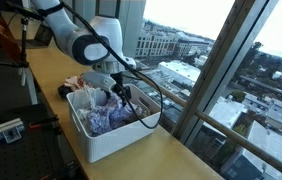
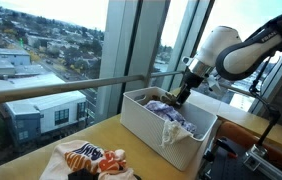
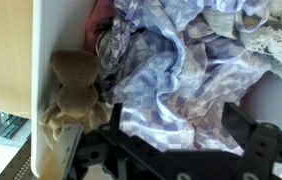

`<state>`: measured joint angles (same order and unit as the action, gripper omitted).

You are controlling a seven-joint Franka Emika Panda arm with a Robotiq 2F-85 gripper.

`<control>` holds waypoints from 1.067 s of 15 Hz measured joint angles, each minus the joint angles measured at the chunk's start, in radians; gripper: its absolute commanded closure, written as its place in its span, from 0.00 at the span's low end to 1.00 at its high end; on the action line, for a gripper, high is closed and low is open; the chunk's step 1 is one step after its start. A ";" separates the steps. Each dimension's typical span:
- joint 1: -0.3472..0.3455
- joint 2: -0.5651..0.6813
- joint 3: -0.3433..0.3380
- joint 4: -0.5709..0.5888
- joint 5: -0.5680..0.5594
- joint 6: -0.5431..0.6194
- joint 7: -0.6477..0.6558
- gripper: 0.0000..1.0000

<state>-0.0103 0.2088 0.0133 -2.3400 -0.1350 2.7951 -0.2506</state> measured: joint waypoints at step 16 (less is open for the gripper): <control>-0.023 0.382 0.000 0.158 0.001 0.063 0.020 0.00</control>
<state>-0.0334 0.5909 0.0138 -2.1815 -0.1343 2.8577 -0.2310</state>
